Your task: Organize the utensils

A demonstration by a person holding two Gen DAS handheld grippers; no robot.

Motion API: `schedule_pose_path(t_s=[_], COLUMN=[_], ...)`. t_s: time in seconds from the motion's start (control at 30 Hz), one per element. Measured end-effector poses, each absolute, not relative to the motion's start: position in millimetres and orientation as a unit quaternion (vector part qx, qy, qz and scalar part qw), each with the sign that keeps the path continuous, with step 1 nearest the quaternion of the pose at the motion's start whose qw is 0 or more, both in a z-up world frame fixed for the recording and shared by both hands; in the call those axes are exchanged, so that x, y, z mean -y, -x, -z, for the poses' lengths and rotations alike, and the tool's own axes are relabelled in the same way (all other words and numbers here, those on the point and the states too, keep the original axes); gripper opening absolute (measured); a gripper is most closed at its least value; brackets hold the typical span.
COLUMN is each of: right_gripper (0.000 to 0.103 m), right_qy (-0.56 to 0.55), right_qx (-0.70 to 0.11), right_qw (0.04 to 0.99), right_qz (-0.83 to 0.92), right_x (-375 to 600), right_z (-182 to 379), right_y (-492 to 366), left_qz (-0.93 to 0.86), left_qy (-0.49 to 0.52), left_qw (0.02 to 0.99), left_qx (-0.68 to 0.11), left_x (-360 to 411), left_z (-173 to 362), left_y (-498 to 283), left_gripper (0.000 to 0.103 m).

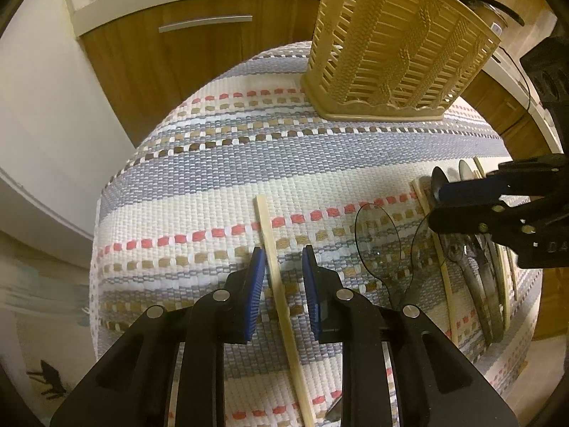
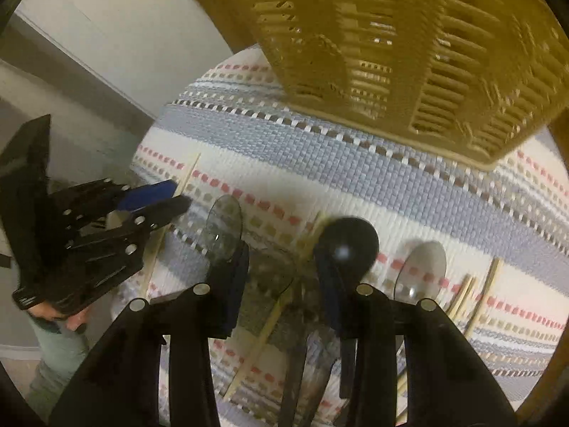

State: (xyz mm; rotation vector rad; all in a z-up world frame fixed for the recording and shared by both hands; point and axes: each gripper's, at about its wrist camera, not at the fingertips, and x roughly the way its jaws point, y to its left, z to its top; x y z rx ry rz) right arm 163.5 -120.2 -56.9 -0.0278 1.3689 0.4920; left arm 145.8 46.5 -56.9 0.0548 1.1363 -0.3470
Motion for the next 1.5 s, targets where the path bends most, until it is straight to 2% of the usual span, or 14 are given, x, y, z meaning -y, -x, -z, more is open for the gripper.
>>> schedule_pose_path(t_s=[0.23, 0.53, 0.8, 0.83, 0.9, 1.0, 1.17, 1.5], right_gripper=[0.036, 0.036, 0.036, 0.035, 0.034, 0.034, 0.034, 0.034], right_qy=[0.054, 0.035, 0.08, 0.089, 0.102, 0.107, 0.086, 0.019], right_qx=[-0.603, -0.644, -0.647, -0.646, -0.64, -0.626, -0.577, -0.393], right_qw=[0.775, 0.744, 0.738, 0.739, 0.742, 0.753, 0.788, 0.883], right_qz=[-0.183, -0.175, -0.174, -0.172, -0.169, -0.171, -0.195, -0.257], right_x=[136, 147, 131, 123, 117, 113, 126, 160], right_z=[37, 68, 73, 76, 78, 75, 44, -69], right_y=[-165, -174, -171, -170, -168, -162, -148, -114], left_qz=[0.164, 0.158, 0.147, 0.143, 0.132, 0.136, 0.16, 0.217], left_qy=[-0.022, -0.029, -0.061, -0.072, -0.096, -0.085, -0.035, 0.048], left_qw=[0.829, 0.828, 0.825, 0.825, 0.826, 0.829, 0.863, 0.932], left_qx=[-0.535, -0.537, -0.542, -0.542, -0.539, -0.535, -0.477, -0.286], left_x=[-48, -42, -31, -28, -24, -26, -36, -24], left_z=[57, 56, 56, 56, 57, 55, 21, -103], left_y=[-147, -147, -145, -143, -140, -139, -128, -106], left_gripper=[0.017, 0.017, 0.017, 0.016, 0.005, 0.004, 0.004, 0.004])
